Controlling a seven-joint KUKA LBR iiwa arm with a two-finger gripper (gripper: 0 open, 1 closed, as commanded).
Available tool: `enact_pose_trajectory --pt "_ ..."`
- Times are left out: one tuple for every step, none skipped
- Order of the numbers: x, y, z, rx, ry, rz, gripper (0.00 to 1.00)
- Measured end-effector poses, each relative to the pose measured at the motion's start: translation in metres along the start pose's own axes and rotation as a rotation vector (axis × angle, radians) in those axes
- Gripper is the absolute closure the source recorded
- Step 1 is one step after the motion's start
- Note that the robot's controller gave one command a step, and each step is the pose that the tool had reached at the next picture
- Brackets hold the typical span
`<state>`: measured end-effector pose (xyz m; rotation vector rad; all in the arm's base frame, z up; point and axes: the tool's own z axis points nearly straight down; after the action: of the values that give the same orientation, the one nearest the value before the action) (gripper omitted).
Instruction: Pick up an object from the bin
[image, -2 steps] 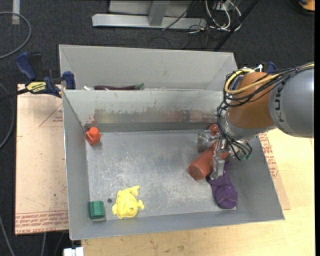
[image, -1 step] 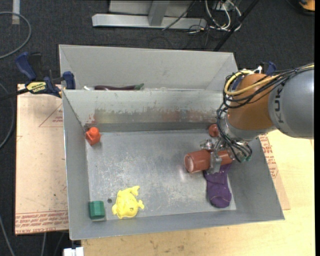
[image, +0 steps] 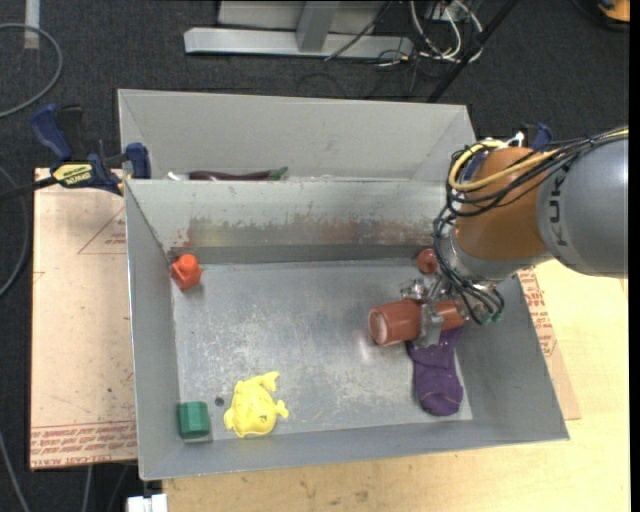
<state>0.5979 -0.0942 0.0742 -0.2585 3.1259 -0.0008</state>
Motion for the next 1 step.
enact_pose_trajectory --pt "-0.0035 0.0030 -0.0346 -0.003 0.009 -0.006 1.00"
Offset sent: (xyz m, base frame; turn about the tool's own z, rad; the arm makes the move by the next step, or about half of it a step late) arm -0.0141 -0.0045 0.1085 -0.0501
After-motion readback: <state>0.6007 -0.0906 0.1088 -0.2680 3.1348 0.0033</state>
